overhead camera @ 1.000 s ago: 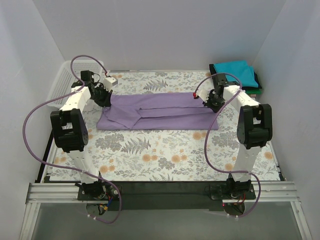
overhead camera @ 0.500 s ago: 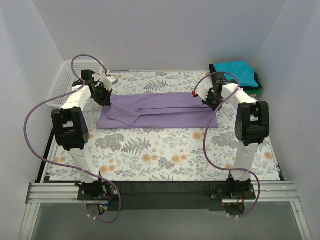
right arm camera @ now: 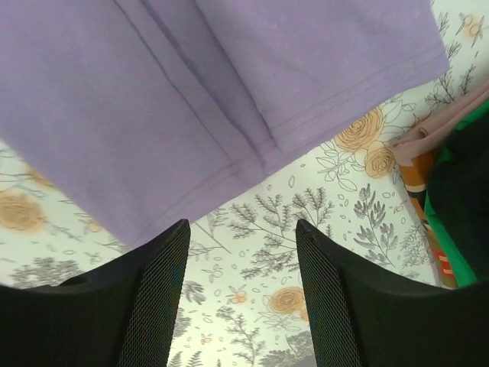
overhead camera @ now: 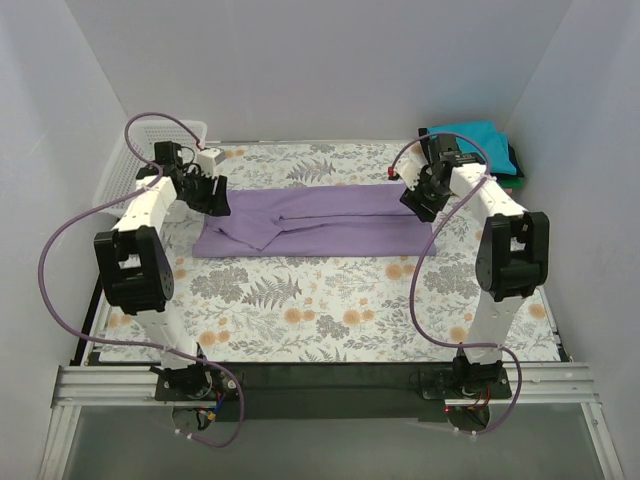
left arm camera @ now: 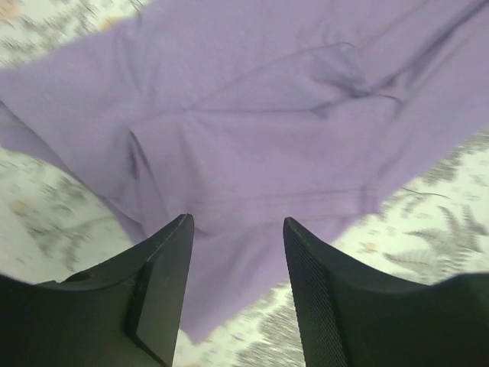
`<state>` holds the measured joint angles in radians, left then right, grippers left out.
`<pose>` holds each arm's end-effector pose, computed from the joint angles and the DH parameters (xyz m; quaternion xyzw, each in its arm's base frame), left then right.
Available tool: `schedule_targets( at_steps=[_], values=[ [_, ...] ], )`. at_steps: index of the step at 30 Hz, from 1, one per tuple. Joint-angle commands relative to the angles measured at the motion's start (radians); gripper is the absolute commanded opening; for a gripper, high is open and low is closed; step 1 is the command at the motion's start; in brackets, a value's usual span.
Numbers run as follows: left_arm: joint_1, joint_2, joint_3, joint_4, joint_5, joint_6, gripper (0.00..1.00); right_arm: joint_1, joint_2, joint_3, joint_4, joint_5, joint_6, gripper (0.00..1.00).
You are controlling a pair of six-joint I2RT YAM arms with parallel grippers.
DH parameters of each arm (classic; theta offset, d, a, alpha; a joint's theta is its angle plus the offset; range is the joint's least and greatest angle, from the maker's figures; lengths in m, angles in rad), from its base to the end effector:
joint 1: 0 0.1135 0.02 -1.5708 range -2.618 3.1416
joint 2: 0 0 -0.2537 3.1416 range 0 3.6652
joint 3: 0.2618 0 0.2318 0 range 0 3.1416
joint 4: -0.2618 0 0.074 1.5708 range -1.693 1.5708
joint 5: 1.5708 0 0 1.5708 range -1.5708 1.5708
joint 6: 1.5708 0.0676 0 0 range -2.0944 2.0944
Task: Fold and stack the t-shirts
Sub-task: Fold the tshirt
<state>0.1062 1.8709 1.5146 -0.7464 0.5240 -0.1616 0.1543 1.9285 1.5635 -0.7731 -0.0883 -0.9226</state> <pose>0.3870 0.0072 0.2157 -0.0659 0.9391 -0.2581 0.2169 0.3930 0.0672 0.1990 -0.5085 0.8328 -0.0404 0.2150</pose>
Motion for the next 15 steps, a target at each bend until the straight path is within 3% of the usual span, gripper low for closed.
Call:
schedule_targets(
  at_steps=[1, 6, 15],
  values=[
    [0.009, -0.145, -0.091, -0.005, 0.088, -0.200, 0.52, 0.022, -0.080, 0.033, -0.055, -0.147, 0.131, 0.64],
    [-0.008, -0.222, -0.261, 0.047, 0.176, -0.377, 0.56, 0.033, -0.080, 0.007, -0.066, -0.270, 0.264, 0.61],
    [-0.075, -0.320, -0.422, 0.225, 0.100, -0.651, 0.56, 0.033, -0.094, -0.066, -0.058, -0.301, 0.292, 0.59]
  ],
)
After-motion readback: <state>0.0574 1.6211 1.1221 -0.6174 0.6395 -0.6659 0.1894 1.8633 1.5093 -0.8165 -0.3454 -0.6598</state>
